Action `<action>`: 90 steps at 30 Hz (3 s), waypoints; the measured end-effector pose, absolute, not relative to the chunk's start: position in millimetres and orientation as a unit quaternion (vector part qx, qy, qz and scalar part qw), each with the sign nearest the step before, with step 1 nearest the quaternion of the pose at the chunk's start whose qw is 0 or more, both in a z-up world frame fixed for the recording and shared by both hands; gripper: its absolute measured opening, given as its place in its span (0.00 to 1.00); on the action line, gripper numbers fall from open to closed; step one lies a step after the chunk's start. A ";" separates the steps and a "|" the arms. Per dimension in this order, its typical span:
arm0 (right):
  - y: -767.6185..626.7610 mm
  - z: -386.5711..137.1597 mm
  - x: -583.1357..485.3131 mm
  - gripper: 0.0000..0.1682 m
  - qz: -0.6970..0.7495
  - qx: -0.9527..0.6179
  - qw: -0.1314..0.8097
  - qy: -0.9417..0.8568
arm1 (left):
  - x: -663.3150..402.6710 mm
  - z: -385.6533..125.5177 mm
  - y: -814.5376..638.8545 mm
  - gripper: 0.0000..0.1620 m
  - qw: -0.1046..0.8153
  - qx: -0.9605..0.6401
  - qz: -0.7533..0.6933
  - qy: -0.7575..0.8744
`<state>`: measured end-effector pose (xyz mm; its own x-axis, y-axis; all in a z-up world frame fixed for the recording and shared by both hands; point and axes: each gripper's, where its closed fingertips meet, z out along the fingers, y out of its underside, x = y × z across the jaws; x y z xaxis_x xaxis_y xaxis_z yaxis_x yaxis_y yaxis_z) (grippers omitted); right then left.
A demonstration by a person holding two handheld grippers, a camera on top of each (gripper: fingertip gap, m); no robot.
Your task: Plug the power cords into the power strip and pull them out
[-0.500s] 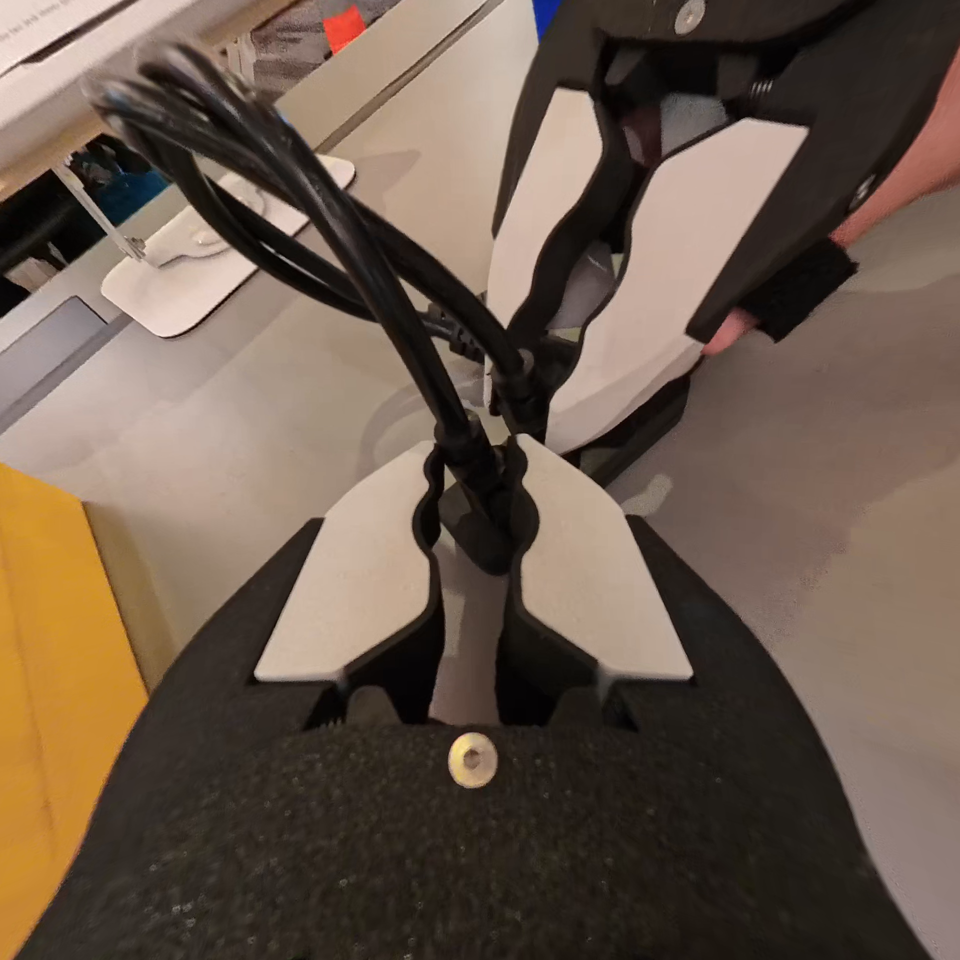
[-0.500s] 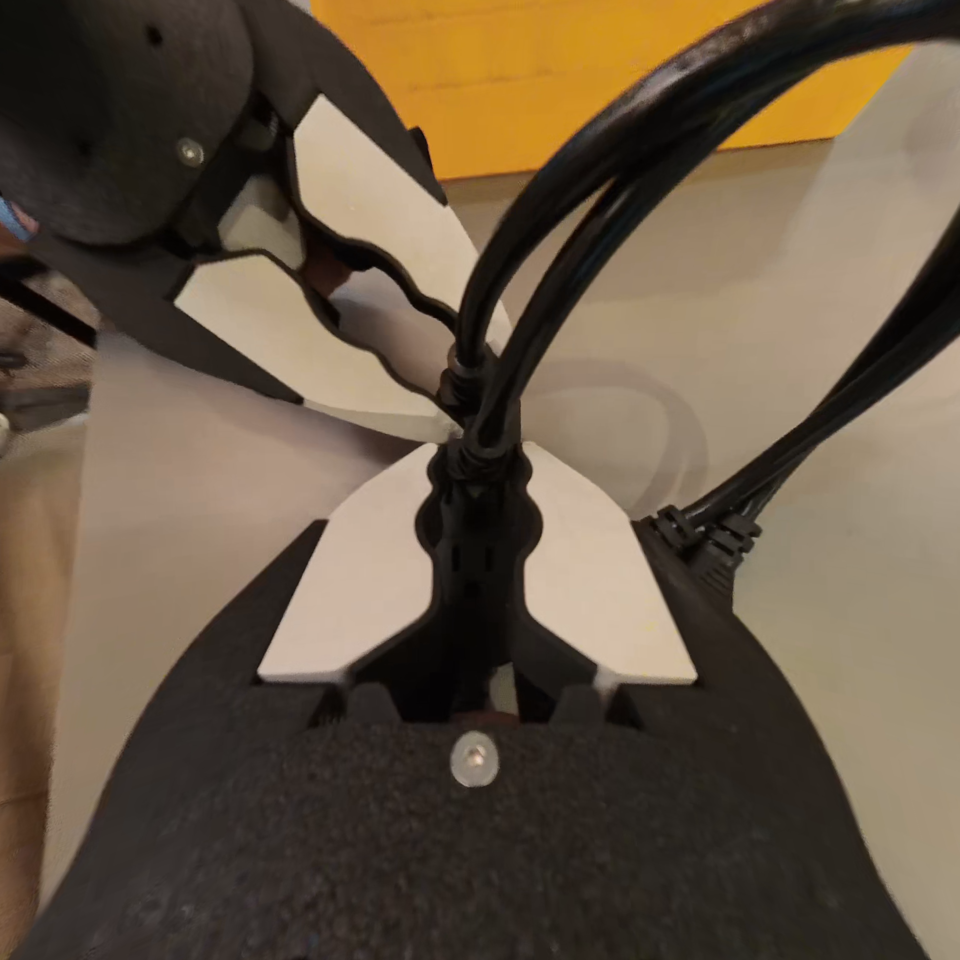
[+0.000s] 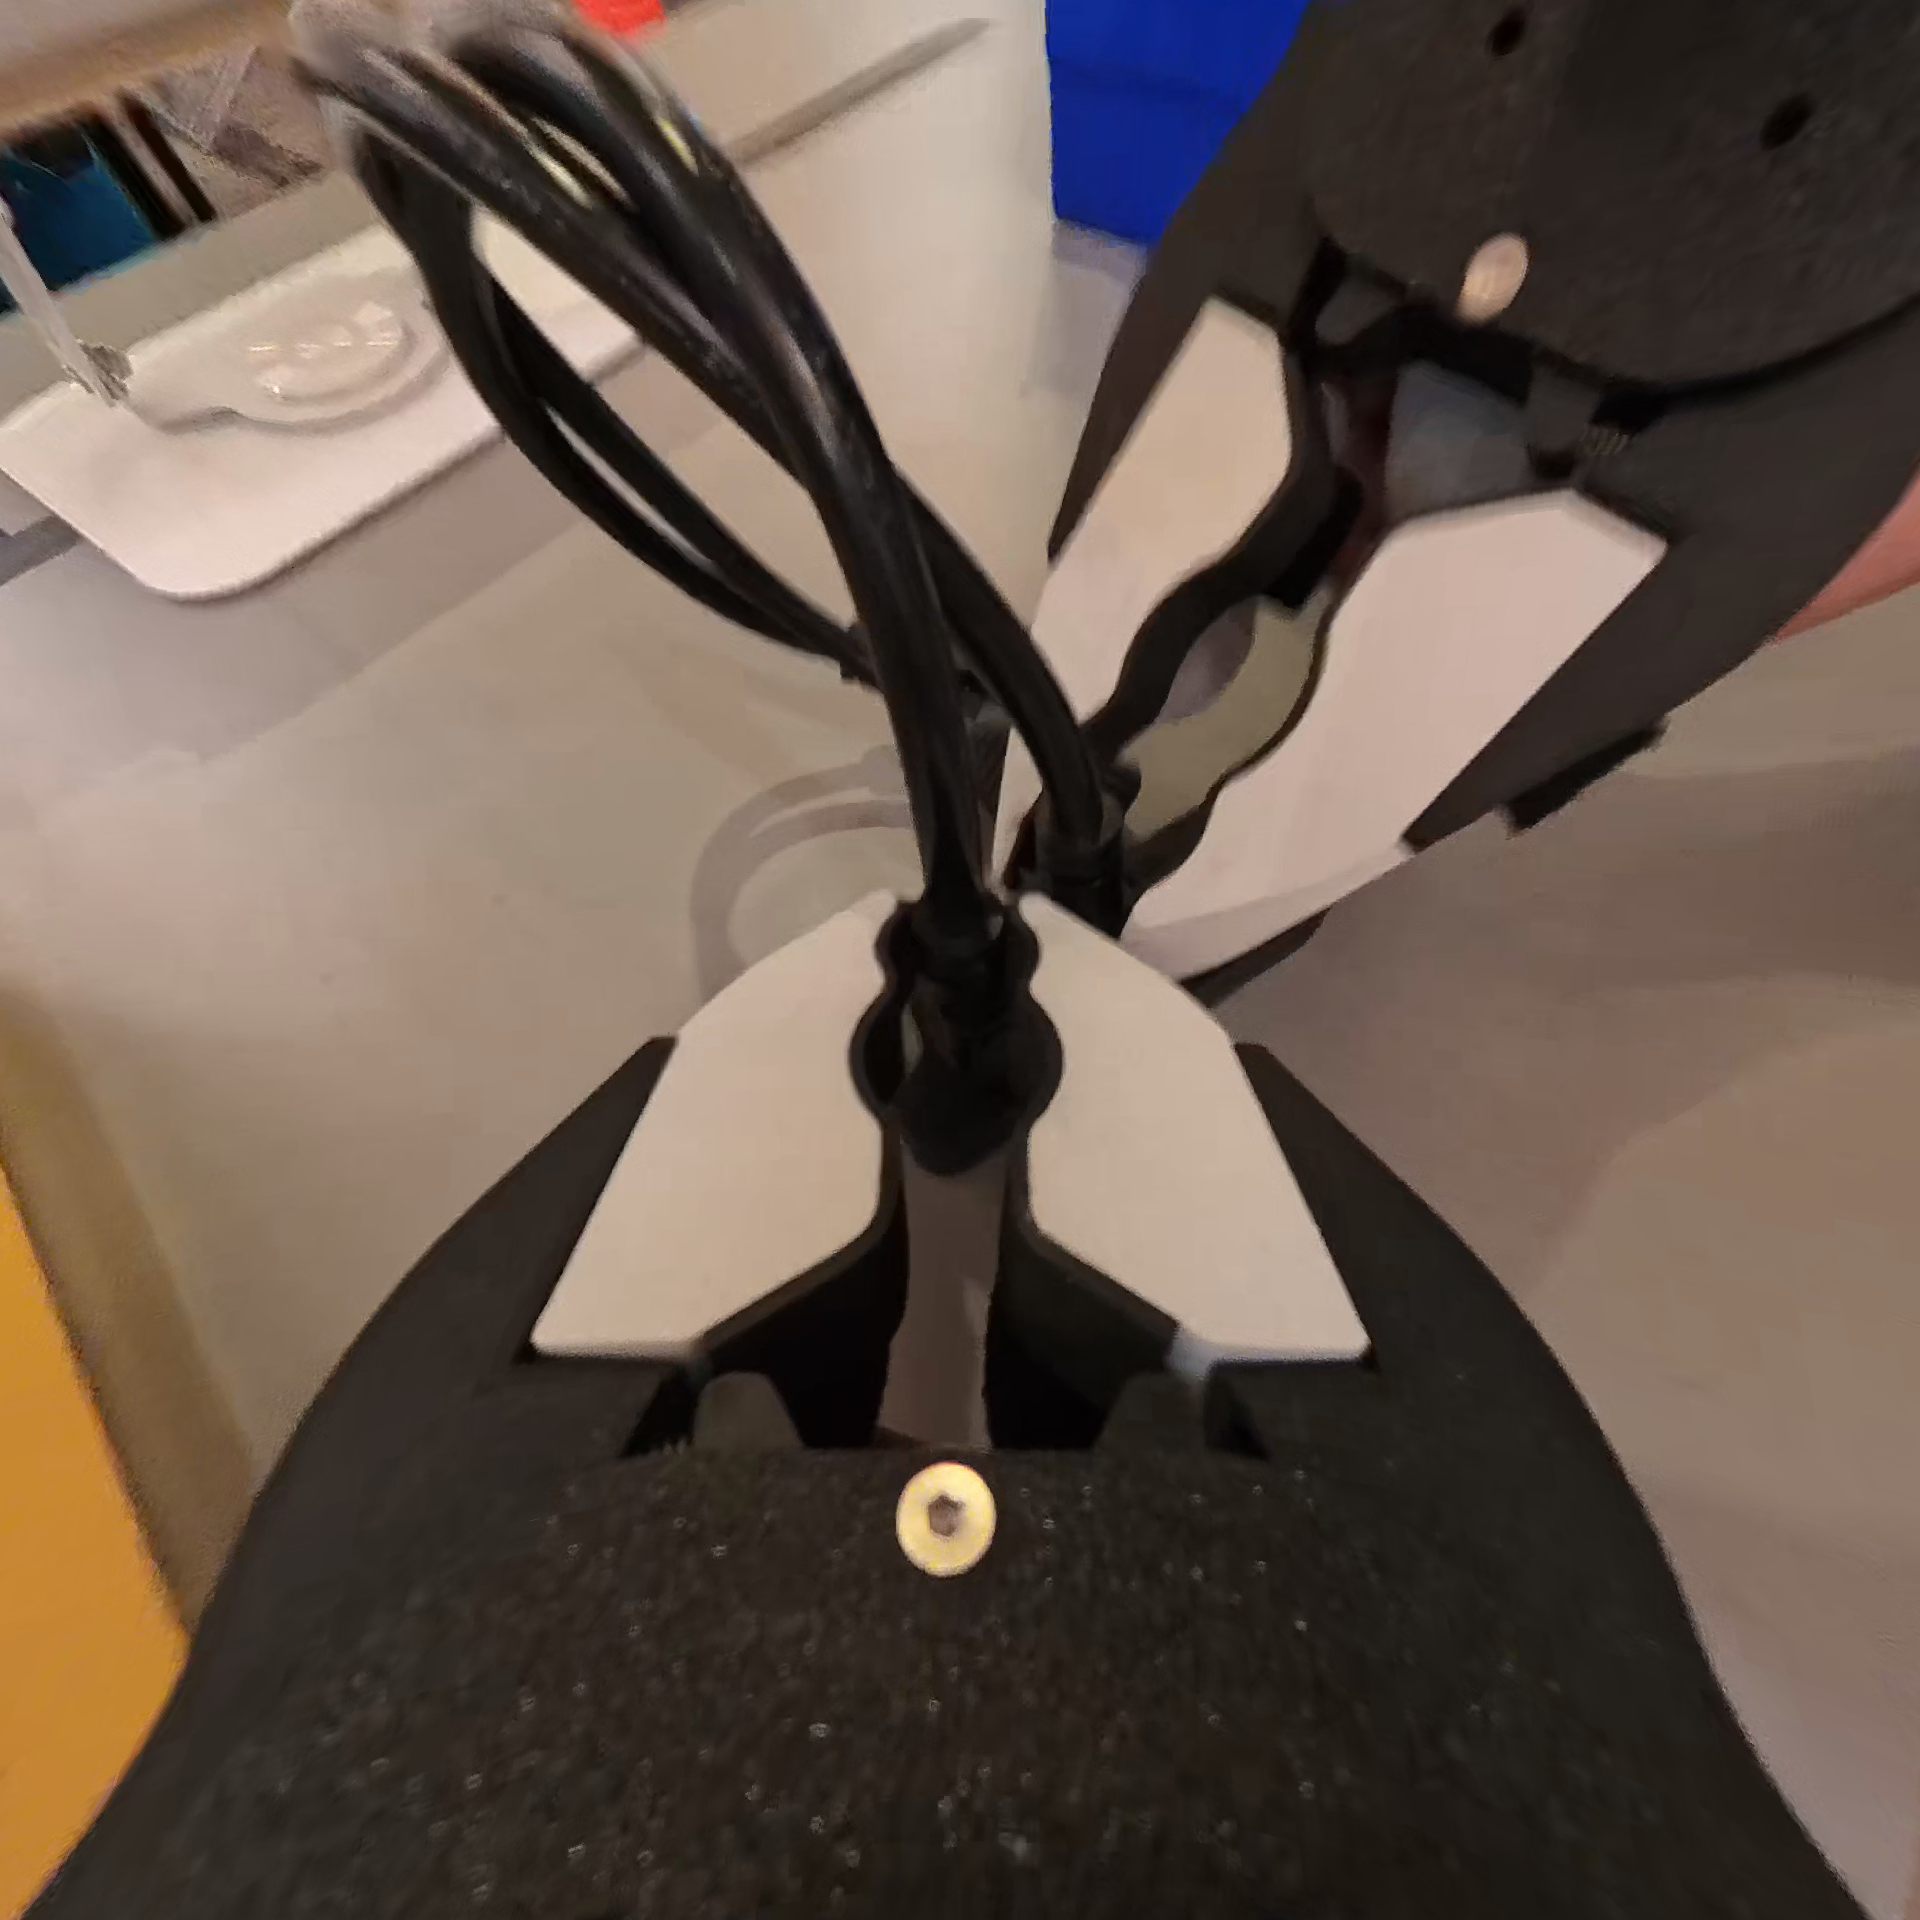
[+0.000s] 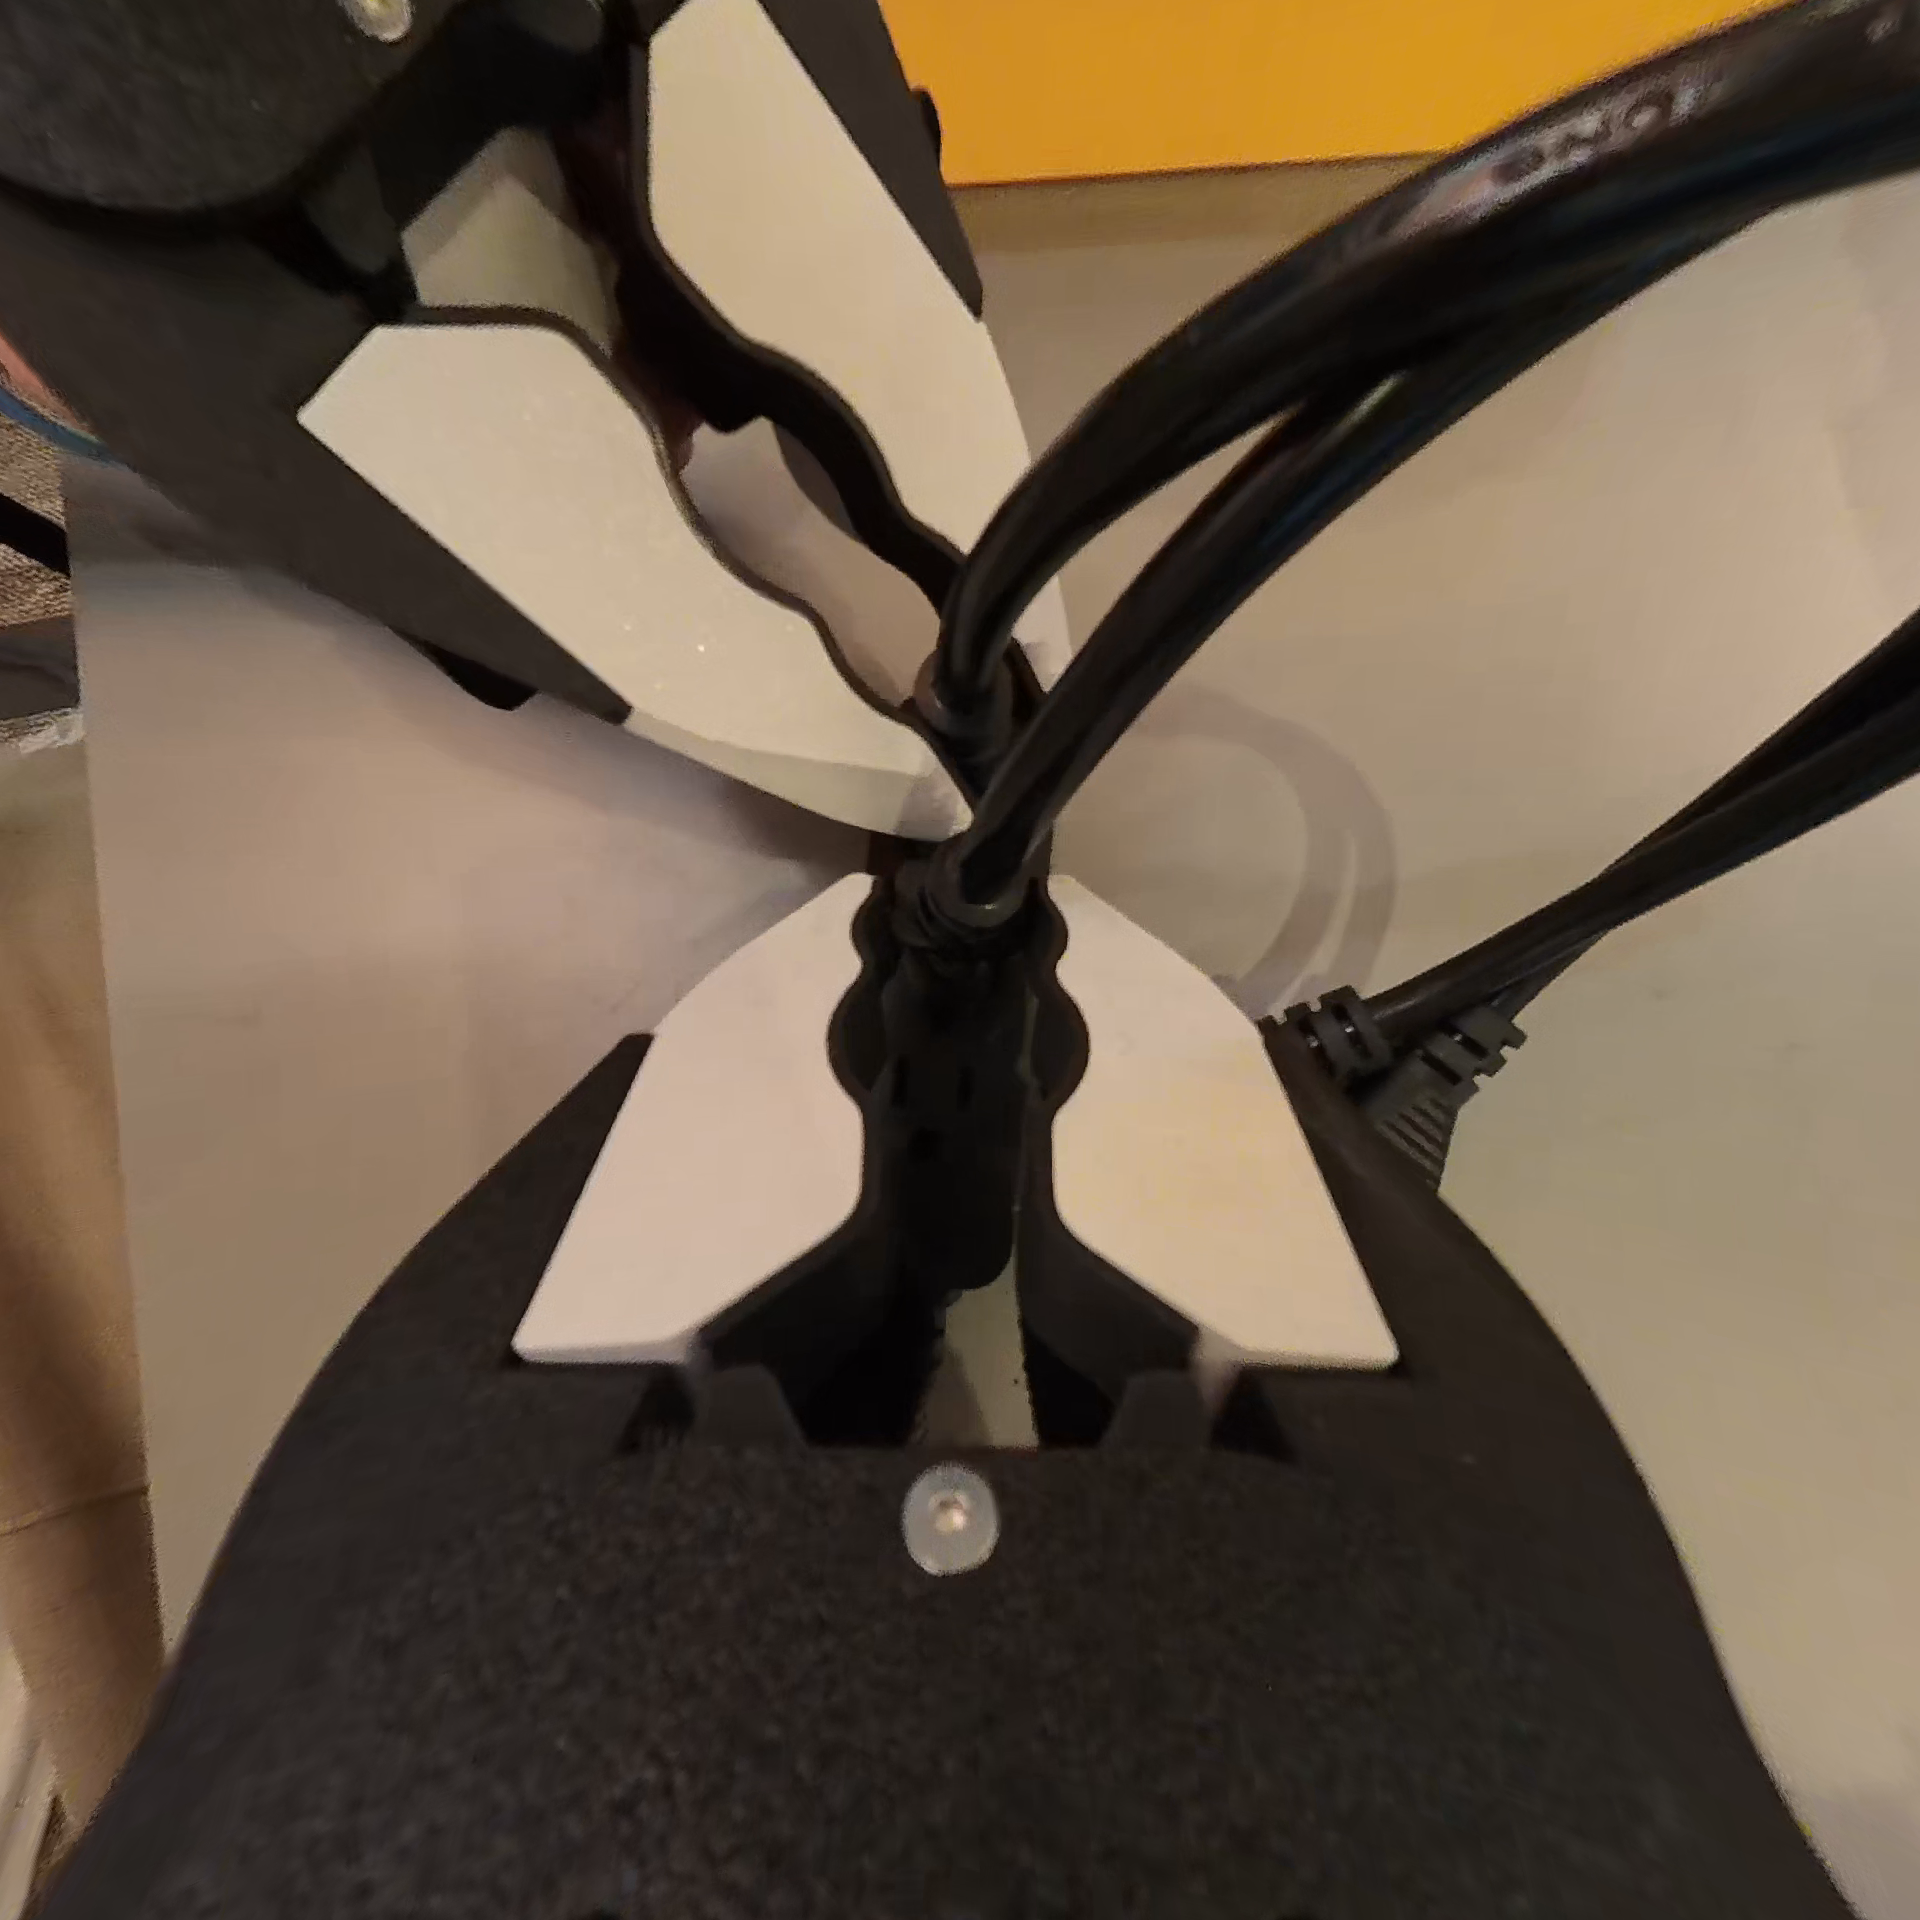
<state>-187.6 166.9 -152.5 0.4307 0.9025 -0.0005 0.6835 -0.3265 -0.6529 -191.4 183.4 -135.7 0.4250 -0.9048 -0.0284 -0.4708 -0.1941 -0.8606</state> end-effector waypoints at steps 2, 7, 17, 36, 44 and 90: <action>165.8 -152.1 -186.6 0.16 0.190 -0.797 0.285 -0.497 | -189.4 -134.0 181.5 0.08 0.426 -0.731 -0.281 0.452; 165.9 -152.2 -185.8 0.16 0.197 -0.807 0.279 -0.482 | -188.4 -133.9 182.3 0.08 0.422 -0.732 -0.291 0.448; 152.7 -167.7 -166.4 0.22 0.197 -0.830 0.300 -0.426 | -185.9 -135.9 176.4 0.09 0.445 -0.712 -0.265 0.475; 108.4 -165.6 -179.2 0.16 0.288 -0.705 0.296 -0.576 | -208.8 -152.0 110.0 0.38 0.311 -0.656 -0.290 0.623; 103.3 -162.2 -178.6 0.21 0.318 -0.705 0.283 -0.567 | -176.9 -191.7 105.6 0.27 0.298 -0.649 -0.246 0.655; 126.8 -162.2 -143.7 0.15 0.171 -0.855 0.432 -0.232 | -158.5 -191.9 116.9 0.27 0.331 -0.745 -0.196 0.545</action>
